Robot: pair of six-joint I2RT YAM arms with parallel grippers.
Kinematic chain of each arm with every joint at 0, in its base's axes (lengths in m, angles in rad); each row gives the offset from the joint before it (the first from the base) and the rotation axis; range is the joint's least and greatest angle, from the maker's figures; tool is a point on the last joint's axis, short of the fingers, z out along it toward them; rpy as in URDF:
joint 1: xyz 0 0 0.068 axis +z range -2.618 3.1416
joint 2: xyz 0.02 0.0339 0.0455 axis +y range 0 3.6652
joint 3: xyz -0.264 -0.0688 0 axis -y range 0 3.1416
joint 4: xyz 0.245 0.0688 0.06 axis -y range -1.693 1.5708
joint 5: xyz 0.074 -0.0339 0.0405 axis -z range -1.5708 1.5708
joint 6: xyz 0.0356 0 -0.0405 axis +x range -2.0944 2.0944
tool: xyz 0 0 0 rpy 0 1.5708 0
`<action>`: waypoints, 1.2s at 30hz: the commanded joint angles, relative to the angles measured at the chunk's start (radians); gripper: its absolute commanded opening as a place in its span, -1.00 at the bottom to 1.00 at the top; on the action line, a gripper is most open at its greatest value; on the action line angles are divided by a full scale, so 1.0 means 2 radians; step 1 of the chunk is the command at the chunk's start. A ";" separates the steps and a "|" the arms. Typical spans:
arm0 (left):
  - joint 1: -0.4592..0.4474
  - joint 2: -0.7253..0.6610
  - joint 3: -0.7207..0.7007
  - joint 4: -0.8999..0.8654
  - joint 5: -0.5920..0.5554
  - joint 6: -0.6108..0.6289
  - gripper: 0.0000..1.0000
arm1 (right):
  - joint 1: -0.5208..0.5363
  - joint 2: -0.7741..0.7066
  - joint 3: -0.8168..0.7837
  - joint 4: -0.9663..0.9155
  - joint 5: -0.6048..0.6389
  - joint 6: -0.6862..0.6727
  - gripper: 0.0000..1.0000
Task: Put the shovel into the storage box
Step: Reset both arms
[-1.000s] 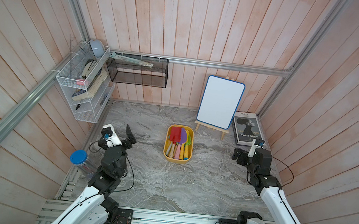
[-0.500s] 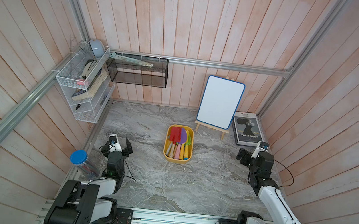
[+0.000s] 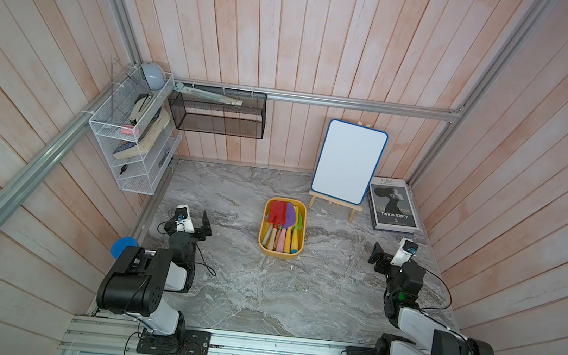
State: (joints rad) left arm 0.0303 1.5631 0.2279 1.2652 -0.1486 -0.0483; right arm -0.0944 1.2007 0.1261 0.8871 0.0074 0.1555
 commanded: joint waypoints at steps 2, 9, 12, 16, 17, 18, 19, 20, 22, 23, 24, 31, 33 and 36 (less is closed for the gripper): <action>0.003 -0.003 0.011 -0.028 0.039 -0.007 0.99 | -0.003 0.046 0.008 0.139 -0.015 0.000 0.96; 0.002 0.000 0.009 -0.022 0.039 -0.007 0.99 | -0.006 0.163 -0.026 0.320 0.001 -0.021 0.96; 0.003 -0.002 0.009 -0.023 0.039 -0.006 0.99 | -0.007 0.177 -0.032 0.356 -0.005 -0.023 0.96; 0.003 -0.001 0.009 -0.023 0.038 -0.006 0.99 | 0.031 0.174 0.050 0.201 0.031 -0.059 0.96; 0.002 -0.002 0.009 -0.023 0.037 -0.005 0.99 | 0.035 0.181 0.044 0.224 0.035 -0.061 0.96; 0.002 -0.002 0.010 -0.023 0.037 -0.006 0.99 | 0.032 0.181 0.043 0.225 0.031 -0.059 0.96; 0.002 -0.001 0.009 -0.022 0.037 -0.005 0.99 | 0.032 0.177 0.046 0.212 0.032 -0.059 0.96; 0.002 -0.002 0.009 -0.024 0.037 -0.005 0.99 | 0.032 0.176 0.046 0.212 0.032 -0.059 0.96; 0.002 -0.002 0.009 -0.023 0.037 -0.005 0.99 | 0.032 0.181 0.042 0.226 0.032 -0.058 0.96; 0.003 -0.002 0.009 -0.024 0.037 -0.005 0.99 | 0.032 0.179 0.044 0.220 0.033 -0.058 0.96; 0.003 -0.001 0.009 -0.023 0.037 -0.005 0.99 | 0.031 0.178 0.043 0.220 0.033 -0.059 0.96; 0.001 -0.001 0.011 -0.027 0.039 -0.002 0.99 | 0.035 0.180 0.041 0.226 0.039 -0.059 0.96; -0.001 0.001 0.022 -0.044 0.047 0.006 0.99 | 0.035 0.179 0.041 0.226 0.040 -0.060 0.96; -0.003 0.001 0.023 -0.045 0.045 0.007 0.99 | 0.035 0.180 0.042 0.226 0.040 -0.060 0.96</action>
State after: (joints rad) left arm 0.0296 1.5627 0.2554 1.1946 -0.0780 -0.0479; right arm -0.0288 1.5505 0.2169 1.3304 0.0700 0.0475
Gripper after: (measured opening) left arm 0.995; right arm 0.980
